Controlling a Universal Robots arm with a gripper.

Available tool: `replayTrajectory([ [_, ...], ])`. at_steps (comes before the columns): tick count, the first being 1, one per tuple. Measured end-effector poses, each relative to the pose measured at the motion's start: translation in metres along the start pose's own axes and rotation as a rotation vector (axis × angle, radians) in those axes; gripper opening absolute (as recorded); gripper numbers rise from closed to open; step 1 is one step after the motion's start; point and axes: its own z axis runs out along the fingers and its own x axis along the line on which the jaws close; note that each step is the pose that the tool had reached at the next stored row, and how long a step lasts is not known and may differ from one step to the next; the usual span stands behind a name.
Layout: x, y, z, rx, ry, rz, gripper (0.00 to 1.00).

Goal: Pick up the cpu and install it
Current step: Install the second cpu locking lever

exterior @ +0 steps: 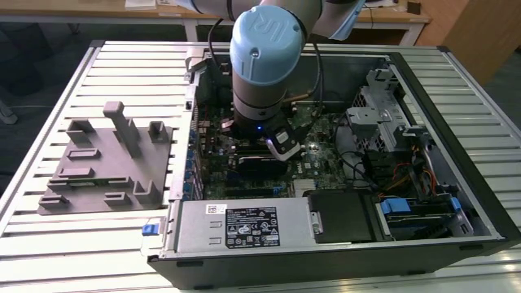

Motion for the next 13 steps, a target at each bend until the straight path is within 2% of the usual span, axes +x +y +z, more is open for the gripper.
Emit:
replayTrajectory([
  [5,0.0000,0.0000,0.0000,-0.0002,-0.0001,0.000,0.11],
  [9,0.0003,0.0003,-0.0007,0.0108,0.0003,0.000,0.11],
  [13,0.0007,0.0007,-0.0019,0.0127,0.0001,0.000,0.11],
])
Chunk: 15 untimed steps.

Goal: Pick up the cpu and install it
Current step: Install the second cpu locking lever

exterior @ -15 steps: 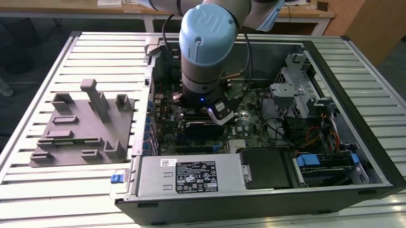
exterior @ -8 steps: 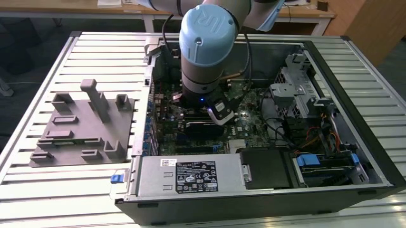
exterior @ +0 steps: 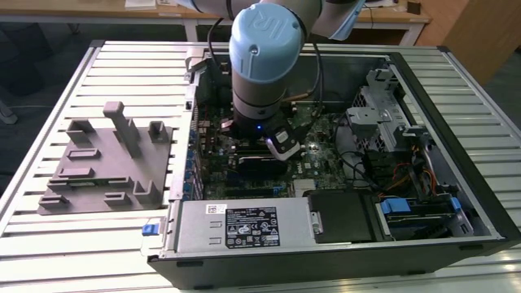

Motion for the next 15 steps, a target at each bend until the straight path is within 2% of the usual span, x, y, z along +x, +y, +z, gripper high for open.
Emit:
replayTrajectory([
  [3,0.0001,0.0008,-0.0019,-0.0001,-0.0002,0.000,0.11],
  [15,0.0000,0.0015,0.0004,-0.0001,-0.0005,0.000,0.11],
])
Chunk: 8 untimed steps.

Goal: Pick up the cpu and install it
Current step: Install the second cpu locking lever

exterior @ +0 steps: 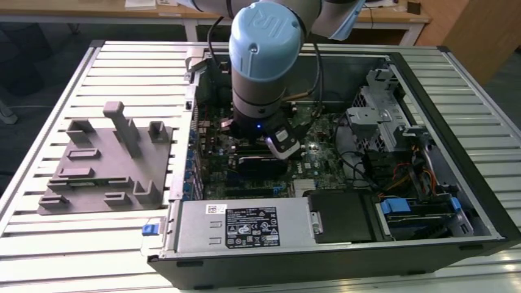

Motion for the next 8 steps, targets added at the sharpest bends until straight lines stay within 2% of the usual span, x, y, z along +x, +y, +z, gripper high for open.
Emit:
replayTrajectory([
  [5,0.0000,-0.0002,0.0005,0.0002,-0.0001,0.000,0.11],
  [8,0.0000,0.0007,-0.0020,0.0000,-0.0002,0.000,0.11],
])
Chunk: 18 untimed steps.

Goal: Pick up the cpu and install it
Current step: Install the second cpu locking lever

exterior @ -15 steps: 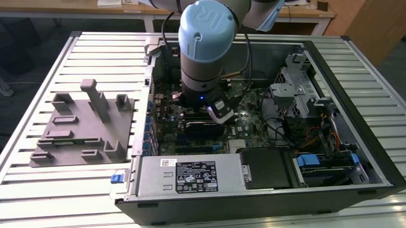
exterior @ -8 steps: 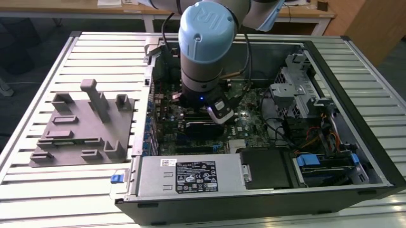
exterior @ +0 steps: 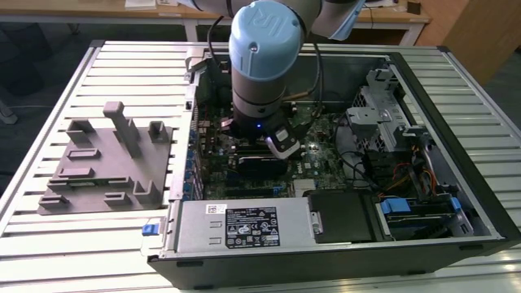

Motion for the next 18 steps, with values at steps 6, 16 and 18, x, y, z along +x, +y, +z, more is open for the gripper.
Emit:
replayTrajectory([
  [6,-0.0001,0.0031,-0.0094,0.0001,0.0001,0.000,0.11],
  [16,-0.0004,0.0069,-0.0208,0.0001,0.0000,0.000,0.11],
  [18,-0.0005,0.0077,-0.0232,0.0000,0.0000,0.000,0.11],
])
